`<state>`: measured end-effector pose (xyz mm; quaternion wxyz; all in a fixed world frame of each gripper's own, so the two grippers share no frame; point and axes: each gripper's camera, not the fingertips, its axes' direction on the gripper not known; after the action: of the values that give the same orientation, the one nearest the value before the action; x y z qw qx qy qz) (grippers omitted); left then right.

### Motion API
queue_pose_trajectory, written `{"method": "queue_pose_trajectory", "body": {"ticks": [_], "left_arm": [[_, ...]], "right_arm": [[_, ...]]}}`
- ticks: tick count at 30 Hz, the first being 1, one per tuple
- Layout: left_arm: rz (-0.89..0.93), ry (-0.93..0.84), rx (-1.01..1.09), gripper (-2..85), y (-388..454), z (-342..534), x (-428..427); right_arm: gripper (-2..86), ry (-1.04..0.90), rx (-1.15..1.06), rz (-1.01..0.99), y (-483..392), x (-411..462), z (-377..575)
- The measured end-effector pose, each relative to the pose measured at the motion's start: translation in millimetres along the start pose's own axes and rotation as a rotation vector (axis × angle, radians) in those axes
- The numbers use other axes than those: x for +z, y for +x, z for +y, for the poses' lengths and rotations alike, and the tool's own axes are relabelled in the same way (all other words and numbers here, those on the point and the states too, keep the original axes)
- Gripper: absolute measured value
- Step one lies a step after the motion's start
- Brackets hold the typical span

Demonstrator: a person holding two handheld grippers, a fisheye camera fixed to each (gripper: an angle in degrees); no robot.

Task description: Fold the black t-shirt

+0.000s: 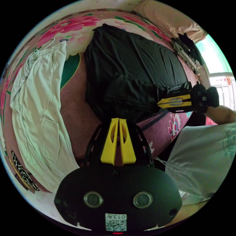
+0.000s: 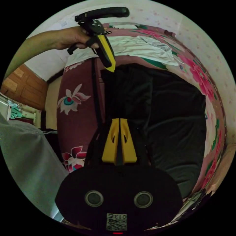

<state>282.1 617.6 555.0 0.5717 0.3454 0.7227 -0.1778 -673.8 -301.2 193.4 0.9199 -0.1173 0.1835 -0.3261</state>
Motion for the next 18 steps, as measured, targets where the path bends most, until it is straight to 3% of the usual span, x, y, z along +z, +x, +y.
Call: {"method": "queue_pose_trajectory", "body": {"ticks": [6, 11, 15, 18], "left_arm": [[-0.043, -0.037, 0.059, -0.3, -1, -9, -6], [-0.039, -0.009, 0.038, -0.2, -10, -19, -5], [-0.107, -0.091, 0.002, 0.0, -20, -16, 8], [-0.063, 0.005, -0.121, 0.4, -40, 4, -6]], "right_arm": [[1.4, 0.132, 0.303, -0.294, 87, -14, 0], [3.4, 0.411, 0.832, -0.525, 198, -13, 58], [8.0, 0.351, 0.938, -0.577, 229, 6, 81], [8.8, 0.362, 0.932, -0.508, 233, -8, 87]]}}
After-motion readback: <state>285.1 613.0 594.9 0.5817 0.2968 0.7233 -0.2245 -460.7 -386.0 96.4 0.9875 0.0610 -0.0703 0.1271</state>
